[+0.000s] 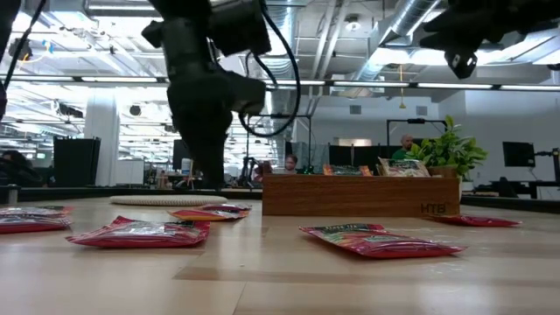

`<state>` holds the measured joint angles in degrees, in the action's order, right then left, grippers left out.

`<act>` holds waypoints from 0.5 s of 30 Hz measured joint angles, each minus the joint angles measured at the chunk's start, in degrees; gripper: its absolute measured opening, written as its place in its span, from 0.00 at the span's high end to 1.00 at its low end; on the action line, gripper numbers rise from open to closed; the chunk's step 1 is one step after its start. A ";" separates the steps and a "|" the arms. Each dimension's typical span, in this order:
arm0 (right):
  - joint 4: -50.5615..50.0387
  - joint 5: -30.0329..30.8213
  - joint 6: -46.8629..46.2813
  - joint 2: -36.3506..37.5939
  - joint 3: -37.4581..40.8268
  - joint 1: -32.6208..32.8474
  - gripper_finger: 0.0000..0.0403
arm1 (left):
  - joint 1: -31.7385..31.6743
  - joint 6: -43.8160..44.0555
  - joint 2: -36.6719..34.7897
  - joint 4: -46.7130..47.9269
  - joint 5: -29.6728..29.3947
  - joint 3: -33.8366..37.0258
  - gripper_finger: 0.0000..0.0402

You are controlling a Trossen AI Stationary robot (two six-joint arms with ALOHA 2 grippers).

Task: Pick & Place Tea
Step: Put the orange tea bag into the middle section of the wooden organizer

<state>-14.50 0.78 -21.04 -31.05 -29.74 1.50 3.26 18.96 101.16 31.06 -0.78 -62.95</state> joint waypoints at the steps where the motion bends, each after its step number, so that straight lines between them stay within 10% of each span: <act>1: 0.16 0.00 0.00 0.54 0.02 0.00 0.75 | -0.30 -0.50 0.59 0.36 -0.04 -0.39 0.60; 15: -0.48 0.07 0.50 1.45 0.09 0.00 0.75 | -1.43 -2.97 2.75 1.41 -0.44 -0.90 0.60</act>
<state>-14.99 0.84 -20.53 -29.61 -29.65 1.50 1.83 15.99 103.91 32.47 -1.23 -63.85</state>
